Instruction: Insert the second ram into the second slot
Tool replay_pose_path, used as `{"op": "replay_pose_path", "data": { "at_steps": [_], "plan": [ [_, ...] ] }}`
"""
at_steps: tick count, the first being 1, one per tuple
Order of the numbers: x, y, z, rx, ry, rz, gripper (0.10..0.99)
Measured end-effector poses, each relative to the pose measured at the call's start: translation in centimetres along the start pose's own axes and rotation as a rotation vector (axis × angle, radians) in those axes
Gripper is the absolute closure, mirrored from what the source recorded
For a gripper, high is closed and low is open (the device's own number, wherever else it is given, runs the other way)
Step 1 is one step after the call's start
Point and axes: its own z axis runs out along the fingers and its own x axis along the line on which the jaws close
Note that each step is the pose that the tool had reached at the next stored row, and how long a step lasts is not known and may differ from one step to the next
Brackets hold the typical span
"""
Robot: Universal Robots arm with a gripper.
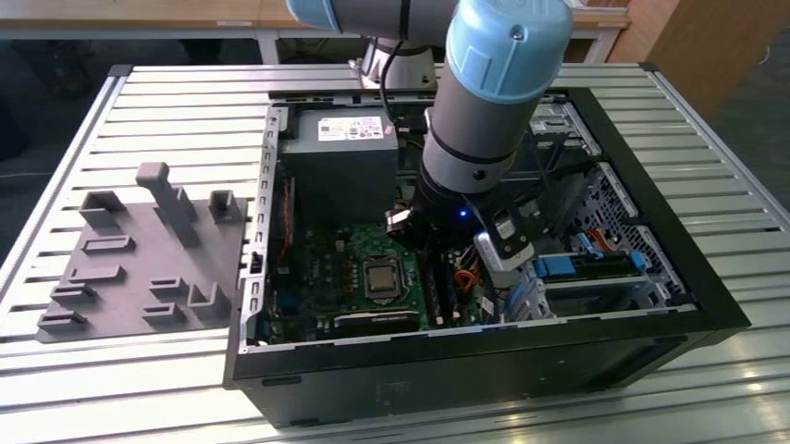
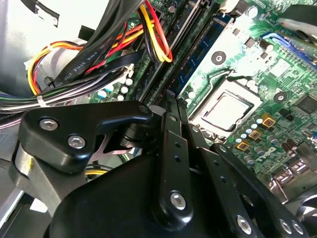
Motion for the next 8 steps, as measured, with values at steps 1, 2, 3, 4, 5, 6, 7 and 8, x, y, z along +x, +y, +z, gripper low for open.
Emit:
{"op": "replay_pose_path", "data": {
  "at_steps": [1,2,3,4,5,6,7,8],
  "plan": [
    [0.00,0.02,0.00,0.000,0.0000,0.000,0.969],
    [0.01,0.01,0.00,-0.002,0.0001,0.000,0.969],
    [0.01,0.02,0.00,-0.003,0.0000,0.000,0.969],
    [0.01,0.03,-0.01,-0.005,0.0000,0.000,0.969],
    [0.01,0.04,-0.04,-0.007,0.0003,0.000,0.969],
    [0.02,0.06,-0.12,-0.007,0.0003,0.000,0.961],
    [0.02,0.09,-0.21,-0.008,0.0002,0.000,0.961],
    [0.01,0.11,-0.32,-0.008,0.0001,0.000,0.898]
  ]
}}
